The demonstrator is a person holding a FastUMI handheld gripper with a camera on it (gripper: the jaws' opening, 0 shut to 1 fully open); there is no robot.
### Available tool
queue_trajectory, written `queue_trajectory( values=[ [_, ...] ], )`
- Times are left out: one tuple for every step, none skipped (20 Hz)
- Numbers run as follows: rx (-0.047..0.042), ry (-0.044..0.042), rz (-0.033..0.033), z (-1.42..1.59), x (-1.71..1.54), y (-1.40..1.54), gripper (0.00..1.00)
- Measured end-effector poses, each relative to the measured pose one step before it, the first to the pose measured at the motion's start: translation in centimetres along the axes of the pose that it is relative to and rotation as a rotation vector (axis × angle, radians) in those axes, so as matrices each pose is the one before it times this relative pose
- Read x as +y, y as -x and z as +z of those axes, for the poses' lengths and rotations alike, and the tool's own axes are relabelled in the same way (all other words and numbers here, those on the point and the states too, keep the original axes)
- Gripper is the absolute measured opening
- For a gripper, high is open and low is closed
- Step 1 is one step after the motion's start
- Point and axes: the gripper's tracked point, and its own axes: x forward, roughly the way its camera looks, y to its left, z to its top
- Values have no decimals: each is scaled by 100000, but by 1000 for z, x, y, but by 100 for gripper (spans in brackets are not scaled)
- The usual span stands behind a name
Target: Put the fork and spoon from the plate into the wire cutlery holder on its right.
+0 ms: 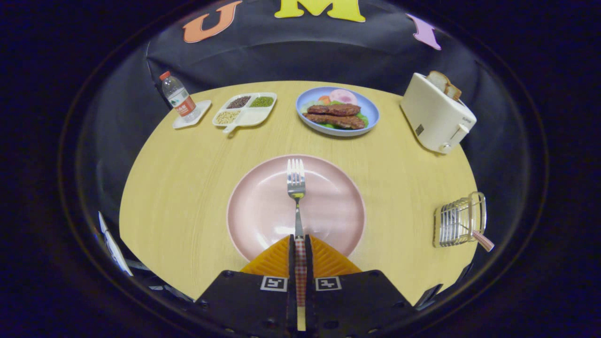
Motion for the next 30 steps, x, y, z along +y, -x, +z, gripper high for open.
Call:
queue_trajectory(
  values=[
    [-133,-60,-338,125,-1025,975,7],
    [94,-480,240,96,-1003,1105,7],
    [-328,-941,545,140,-1077,1045,7],
    [-31,-733,-93,155,-1292,994,7],
    [8,-878,-107,126,-1364,997,7],
    [284,-960,410,99,-1225,881,7],
    [166,-1439,-296,145,-1381,840,7],
    [-140,-1362,-47,194,-1477,784,7],
    [-123,-1198,-471,213,-1413,732,7],
    [-146,-900,-1233,161,-1623,634,7],
    [-130,-606,-2027,244,-1737,588,7],
    [486,-590,-2098,19,-1618,448,7],
    [1111,-641,-1393,-126,-1424,434,7],
    [1533,-747,-692,-241,-1164,513,7],
    [1222,-261,499,-114,-1018,413,7],
    [1115,-24,-114,-141,-1024,354,7],
    [1636,-598,-1136,-160,-1301,295,7],
    [2081,-822,-716,-362,-1080,323,7],
    [2169,-666,550,-185,-758,415,7],
    [1771,-1152,717,-84,-751,382,7],
    [1904,-1613,497,-45,-780,309,7],
    [1651,-1424,542,59,-716,254,7],
    [2108,-706,-494,12,-804,-9,7],
    [2402,-389,-974,-16,-787,-203,7],
    [2869,784,-1136,-31,-632,-220,7],
    [3640,1289,-869,-416,-564,-249,7],
    [4444,1236,-107,-405,-361,-295,7],
    [4812,710,742,-385,-155,-215,7],
    [4086,764,2105,-149,280,-312,7],
    [3523,717,1859,-38,320,-586,7]
  ],
)
